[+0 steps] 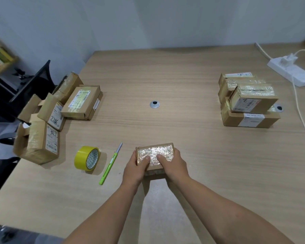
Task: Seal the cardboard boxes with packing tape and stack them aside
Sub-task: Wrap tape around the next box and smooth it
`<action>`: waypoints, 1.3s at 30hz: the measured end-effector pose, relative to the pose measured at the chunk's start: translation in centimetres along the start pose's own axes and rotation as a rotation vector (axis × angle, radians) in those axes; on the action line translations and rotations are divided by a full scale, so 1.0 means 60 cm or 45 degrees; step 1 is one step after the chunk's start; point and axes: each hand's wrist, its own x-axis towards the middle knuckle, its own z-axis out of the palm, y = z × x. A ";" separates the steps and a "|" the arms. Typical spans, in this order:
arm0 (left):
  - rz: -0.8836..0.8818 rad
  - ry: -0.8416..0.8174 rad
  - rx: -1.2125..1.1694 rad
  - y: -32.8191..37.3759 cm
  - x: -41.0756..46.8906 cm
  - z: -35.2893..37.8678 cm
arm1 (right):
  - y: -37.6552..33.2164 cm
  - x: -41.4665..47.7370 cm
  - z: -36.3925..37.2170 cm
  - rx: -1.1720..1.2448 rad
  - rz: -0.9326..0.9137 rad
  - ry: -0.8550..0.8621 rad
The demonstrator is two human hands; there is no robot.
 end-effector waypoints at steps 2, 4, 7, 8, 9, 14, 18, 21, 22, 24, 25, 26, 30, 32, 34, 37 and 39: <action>-0.015 0.002 0.064 0.002 0.004 0.000 | 0.003 0.006 -0.001 0.011 0.006 -0.014; -0.046 -0.009 0.063 0.004 0.007 -0.001 | 0.008 0.013 -0.003 0.049 0.013 -0.037; -0.063 -0.012 0.014 0.003 0.012 -0.001 | 0.013 0.015 -0.006 0.073 -0.003 -0.061; -0.069 -0.007 -0.004 -0.001 0.015 -0.001 | 0.015 0.017 -0.006 0.084 -0.009 -0.066; -0.078 -0.004 -0.031 -0.003 0.016 -0.001 | 0.017 0.019 -0.007 0.098 -0.006 -0.071; -0.074 0.016 -0.051 -0.004 0.010 0.008 | 0.024 0.017 -0.014 0.156 0.023 -0.106; -0.172 0.017 -0.093 -0.012 0.016 0.009 | 0.026 0.015 -0.012 0.229 0.066 -0.124; -0.220 -0.019 -0.171 -0.007 0.018 0.006 | 0.025 0.013 -0.002 0.258 0.115 -0.120; -0.211 -0.009 -0.172 -0.003 0.018 0.005 | 0.026 0.013 0.003 0.268 0.125 -0.124; -0.213 0.030 -0.174 -0.001 0.020 0.000 | 0.029 0.014 0.012 0.288 0.129 -0.121; -0.209 0.041 -0.163 -0.001 0.020 -0.004 | 0.025 0.011 0.014 0.293 0.132 -0.112; -0.201 0.047 -0.149 0.001 0.020 -0.008 | 0.023 0.010 0.018 0.301 0.135 -0.099; -0.175 0.041 -0.153 0.000 0.027 -0.021 | 0.002 0.000 0.022 0.323 0.119 -0.054; -0.163 0.010 -0.168 0.004 0.027 -0.028 | -0.002 -0.003 0.028 0.342 0.122 -0.032; -0.179 -0.014 -0.166 0.007 0.024 -0.034 | 0.000 -0.003 0.037 0.347 0.133 -0.006; -0.153 -0.044 -0.096 0.003 0.031 -0.044 | -0.005 -0.002 0.044 0.289 0.116 0.011; -0.127 -0.030 -0.091 0.003 0.038 -0.047 | -0.008 0.001 0.044 0.254 0.117 0.040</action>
